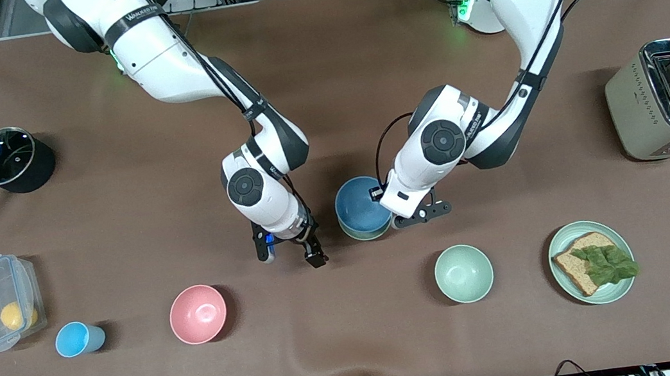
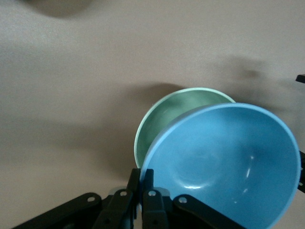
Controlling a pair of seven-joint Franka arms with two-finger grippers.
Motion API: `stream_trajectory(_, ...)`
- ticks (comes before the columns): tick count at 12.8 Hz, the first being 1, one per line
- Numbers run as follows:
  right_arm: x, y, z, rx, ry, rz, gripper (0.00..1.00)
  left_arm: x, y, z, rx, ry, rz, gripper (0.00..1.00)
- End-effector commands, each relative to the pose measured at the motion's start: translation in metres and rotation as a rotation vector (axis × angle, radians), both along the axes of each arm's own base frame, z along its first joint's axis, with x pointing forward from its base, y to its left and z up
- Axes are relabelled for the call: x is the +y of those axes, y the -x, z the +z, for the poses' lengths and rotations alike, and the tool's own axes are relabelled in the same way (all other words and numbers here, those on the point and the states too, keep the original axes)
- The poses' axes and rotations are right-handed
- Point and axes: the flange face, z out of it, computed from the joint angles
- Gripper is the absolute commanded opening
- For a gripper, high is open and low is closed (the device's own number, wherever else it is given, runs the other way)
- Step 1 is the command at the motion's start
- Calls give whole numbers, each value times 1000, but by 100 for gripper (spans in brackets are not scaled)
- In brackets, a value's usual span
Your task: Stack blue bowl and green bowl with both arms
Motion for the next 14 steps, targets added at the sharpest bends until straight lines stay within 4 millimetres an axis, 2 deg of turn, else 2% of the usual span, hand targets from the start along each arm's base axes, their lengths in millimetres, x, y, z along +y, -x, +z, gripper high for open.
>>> stream_trajectory(1,4,-3,-3,0,-13,-20,100,-4,-3,-12,-4,8,14,0)
stream_trajectory(3,4,-3,-4,-1,-13,-21,100,-4,-2,-23,-7,-4,1,0)
stream_trajectory(10,5,-3,-4,-9,-21,-33,100,-4,-3,-27,-4,-2,4,0)
stream_trajectory(14,23,9,-3,-1,-27,-34,100,-4,-4,-33,2,-2,-4,0)
